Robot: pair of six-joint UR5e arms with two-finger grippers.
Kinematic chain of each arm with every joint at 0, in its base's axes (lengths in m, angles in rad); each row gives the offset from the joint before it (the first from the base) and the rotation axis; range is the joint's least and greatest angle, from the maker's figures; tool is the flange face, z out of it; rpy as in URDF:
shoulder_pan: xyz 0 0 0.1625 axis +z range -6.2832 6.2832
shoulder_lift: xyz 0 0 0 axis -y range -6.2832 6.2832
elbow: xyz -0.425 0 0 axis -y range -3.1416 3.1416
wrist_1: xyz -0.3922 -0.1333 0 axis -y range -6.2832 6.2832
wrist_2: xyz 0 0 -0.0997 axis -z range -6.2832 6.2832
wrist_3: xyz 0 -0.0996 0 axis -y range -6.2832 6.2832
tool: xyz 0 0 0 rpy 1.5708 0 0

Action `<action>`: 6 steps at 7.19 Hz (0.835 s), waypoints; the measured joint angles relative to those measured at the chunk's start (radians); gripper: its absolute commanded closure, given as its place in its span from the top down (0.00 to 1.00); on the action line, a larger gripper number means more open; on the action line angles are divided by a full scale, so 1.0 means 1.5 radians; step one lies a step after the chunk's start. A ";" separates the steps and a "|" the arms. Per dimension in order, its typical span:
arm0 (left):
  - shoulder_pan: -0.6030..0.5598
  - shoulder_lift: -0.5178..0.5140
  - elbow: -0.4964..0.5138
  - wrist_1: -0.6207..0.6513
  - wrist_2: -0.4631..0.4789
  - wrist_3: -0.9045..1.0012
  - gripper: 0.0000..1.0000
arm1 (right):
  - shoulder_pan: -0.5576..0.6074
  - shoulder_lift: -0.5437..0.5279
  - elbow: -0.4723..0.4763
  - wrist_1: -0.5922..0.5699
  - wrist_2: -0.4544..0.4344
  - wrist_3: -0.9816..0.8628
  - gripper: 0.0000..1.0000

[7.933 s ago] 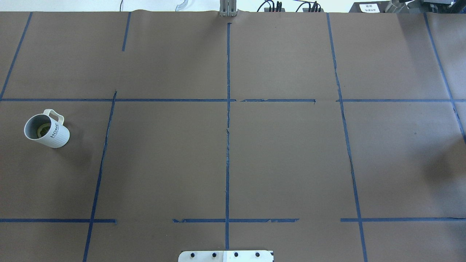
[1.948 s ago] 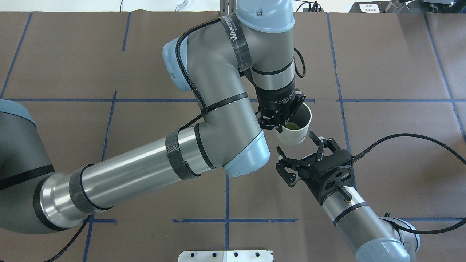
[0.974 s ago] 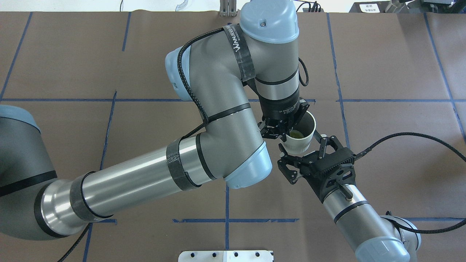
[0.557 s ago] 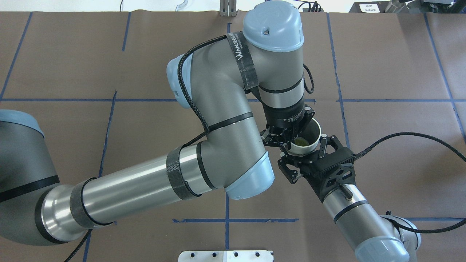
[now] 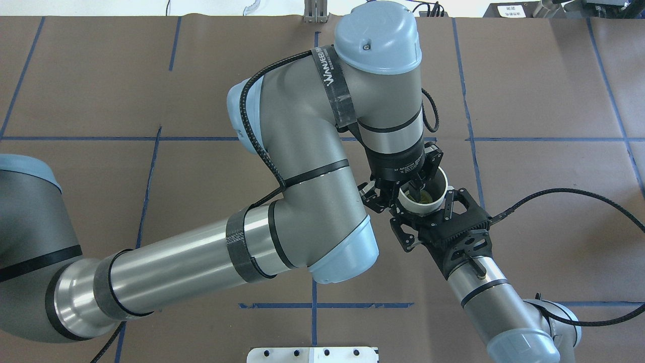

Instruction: Left arm hands cup to right arm to dump lemon

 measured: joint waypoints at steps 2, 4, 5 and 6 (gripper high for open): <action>-0.022 0.018 -0.058 0.000 0.004 0.003 1.00 | -0.001 -0.009 -0.007 0.004 -0.014 0.004 0.24; -0.049 0.046 -0.075 -0.007 0.013 0.008 1.00 | 0.002 -0.071 -0.006 0.022 -0.026 0.104 0.16; -0.052 0.067 -0.079 -0.015 0.022 0.009 1.00 | 0.007 -0.133 -0.006 0.070 -0.027 0.156 0.12; -0.053 0.081 -0.081 -0.021 0.028 0.010 1.00 | 0.016 -0.207 -0.010 0.156 -0.026 0.179 0.10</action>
